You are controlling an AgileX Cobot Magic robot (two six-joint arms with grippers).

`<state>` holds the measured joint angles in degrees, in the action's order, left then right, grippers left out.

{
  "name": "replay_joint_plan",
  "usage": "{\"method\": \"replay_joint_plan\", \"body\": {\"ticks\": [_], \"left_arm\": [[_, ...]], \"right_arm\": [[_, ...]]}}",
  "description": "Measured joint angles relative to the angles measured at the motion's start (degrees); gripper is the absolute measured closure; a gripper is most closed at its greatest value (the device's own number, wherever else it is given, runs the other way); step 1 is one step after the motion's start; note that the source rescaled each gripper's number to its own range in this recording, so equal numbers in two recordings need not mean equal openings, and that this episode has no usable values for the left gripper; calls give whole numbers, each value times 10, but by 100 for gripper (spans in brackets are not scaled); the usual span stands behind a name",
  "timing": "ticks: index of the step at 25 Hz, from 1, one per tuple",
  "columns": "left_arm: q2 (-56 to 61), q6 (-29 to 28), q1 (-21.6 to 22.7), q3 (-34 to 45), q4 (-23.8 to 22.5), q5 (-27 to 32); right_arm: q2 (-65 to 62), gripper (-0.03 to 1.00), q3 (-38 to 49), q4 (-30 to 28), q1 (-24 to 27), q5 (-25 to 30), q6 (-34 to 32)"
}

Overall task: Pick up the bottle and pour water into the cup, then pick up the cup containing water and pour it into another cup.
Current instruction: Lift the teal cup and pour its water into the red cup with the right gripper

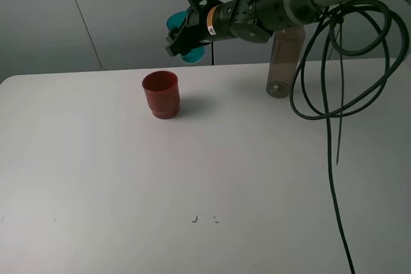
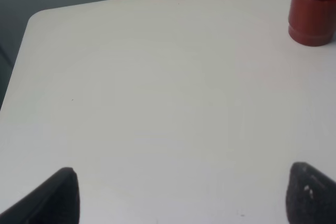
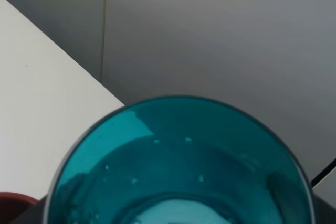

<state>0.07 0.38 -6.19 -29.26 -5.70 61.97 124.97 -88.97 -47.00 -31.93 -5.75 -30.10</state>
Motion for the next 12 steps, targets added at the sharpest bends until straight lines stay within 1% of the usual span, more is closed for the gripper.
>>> {"method": "replay_joint_plan", "body": {"ticks": [12], "left_arm": [[0, 0, 0, 0, 0, 0]], "right_arm": [[0, 82, -1, 0, -2, 0, 63]]}}
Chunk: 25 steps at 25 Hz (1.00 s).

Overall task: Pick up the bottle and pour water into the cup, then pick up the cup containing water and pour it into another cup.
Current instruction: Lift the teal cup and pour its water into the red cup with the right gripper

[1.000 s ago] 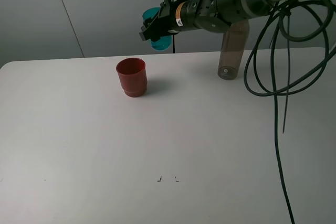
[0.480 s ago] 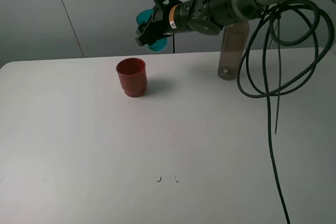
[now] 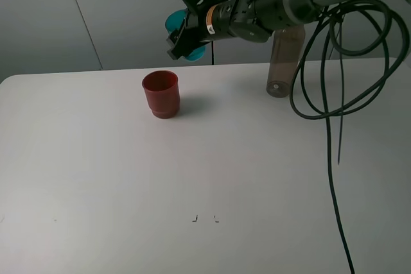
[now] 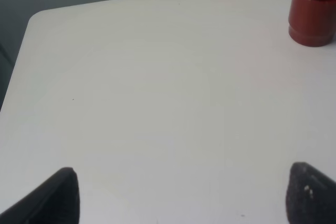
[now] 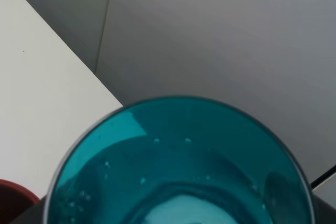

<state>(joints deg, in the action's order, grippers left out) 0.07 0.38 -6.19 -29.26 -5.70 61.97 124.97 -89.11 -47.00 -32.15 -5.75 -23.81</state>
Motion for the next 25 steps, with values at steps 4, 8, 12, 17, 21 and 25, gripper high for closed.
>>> {"method": "replay_joint_plan", "body": {"ticks": [4, 8, 12, 17, 21, 25], "left_arm": [[0, 0, 0, 0, 0, 0], [0, 0, 0, 0, 0, 0], [0, 0, 0, 0, 0, 0], [0, 0, 0, 0, 0, 0], [0, 0, 0, 0, 0, 0], [0, 0, 0, 0, 0, 0]], "right_arm": [[0, 82, 0, 0, -6, 0, 29], [0, 82, 0, 0, -8, 0, 47], [1, 82, 0, 0, -8, 0, 53], [17, 82, -4, 0, -8, 0, 54], [29, 82, -19, 5, -8, 0, 54], [44, 82, -41, 11, -8, 0, 54]]}}
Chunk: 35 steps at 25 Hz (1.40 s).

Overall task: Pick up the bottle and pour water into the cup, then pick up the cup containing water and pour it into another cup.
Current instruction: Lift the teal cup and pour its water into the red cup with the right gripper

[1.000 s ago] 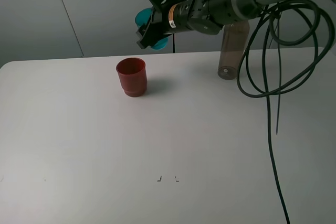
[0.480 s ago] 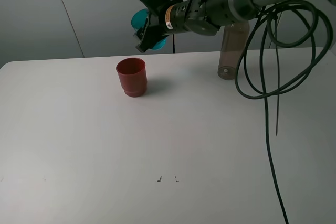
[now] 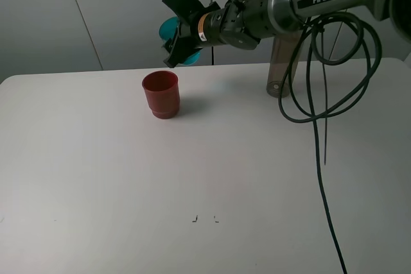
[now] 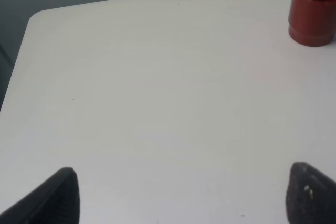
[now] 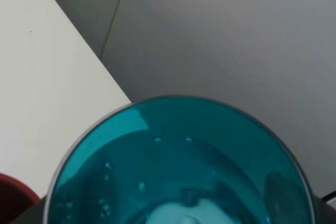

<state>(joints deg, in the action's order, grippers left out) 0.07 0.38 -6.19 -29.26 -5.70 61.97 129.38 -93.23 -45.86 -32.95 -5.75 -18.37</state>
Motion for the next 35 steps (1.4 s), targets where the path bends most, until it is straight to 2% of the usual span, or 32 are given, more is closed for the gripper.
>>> {"method": "replay_joint_plan", "body": {"ticks": [17, 31, 35], "left_arm": [[0, 0, 0, 0, 0, 0], [0, 0, 0, 0, 0, 0], [0, 0, 0, 0, 0, 0]], "right_arm": [[16, 82, -21, 0, -1, 0, 12], [16, 82, -21, -14, -10, 0, 167], [16, 82, -21, -14, -14, 0, 230]]}}
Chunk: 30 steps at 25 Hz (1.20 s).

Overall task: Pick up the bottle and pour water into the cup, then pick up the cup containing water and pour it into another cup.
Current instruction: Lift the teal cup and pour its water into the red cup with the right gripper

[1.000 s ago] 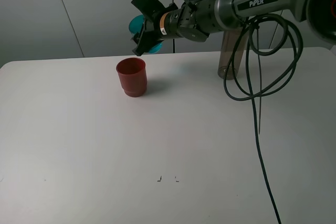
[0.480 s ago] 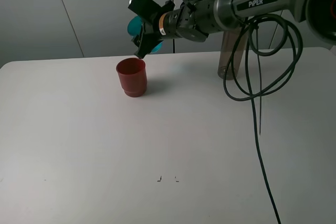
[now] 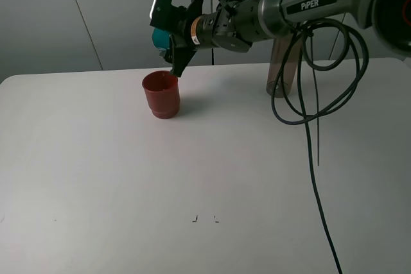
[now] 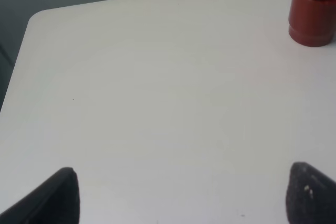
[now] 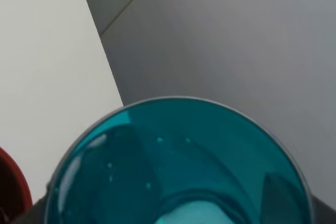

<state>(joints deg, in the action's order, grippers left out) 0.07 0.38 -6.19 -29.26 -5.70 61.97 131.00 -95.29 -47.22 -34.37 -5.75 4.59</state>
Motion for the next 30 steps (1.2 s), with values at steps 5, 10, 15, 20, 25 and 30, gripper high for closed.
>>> {"method": "replay_joint_plan", "body": {"ticks": [5, 10, 15, 20, 25, 30], "left_arm": [[0, 0, 0, 0, 0, 0], [0, 0, 0, 0, 0, 0], [0, 0, 0, 0, 0, 0], [0, 0, 0, 0, 0, 0], [0, 0, 0, 0, 0, 0], [0, 0, 0, 0, 0, 0]], "right_arm": [[0, 82, 0, 0, -3, 0, 47], [0, 82, 0, 0, -3, 0, 77], [0, 82, 0, 0, -4, 4, 97], [0, 82, 0, 0, -4, 17, 113], [0, 82, 0, 0, -4, 17, 122], [0, 82, 0, 0, -4, 17, 141]]}}
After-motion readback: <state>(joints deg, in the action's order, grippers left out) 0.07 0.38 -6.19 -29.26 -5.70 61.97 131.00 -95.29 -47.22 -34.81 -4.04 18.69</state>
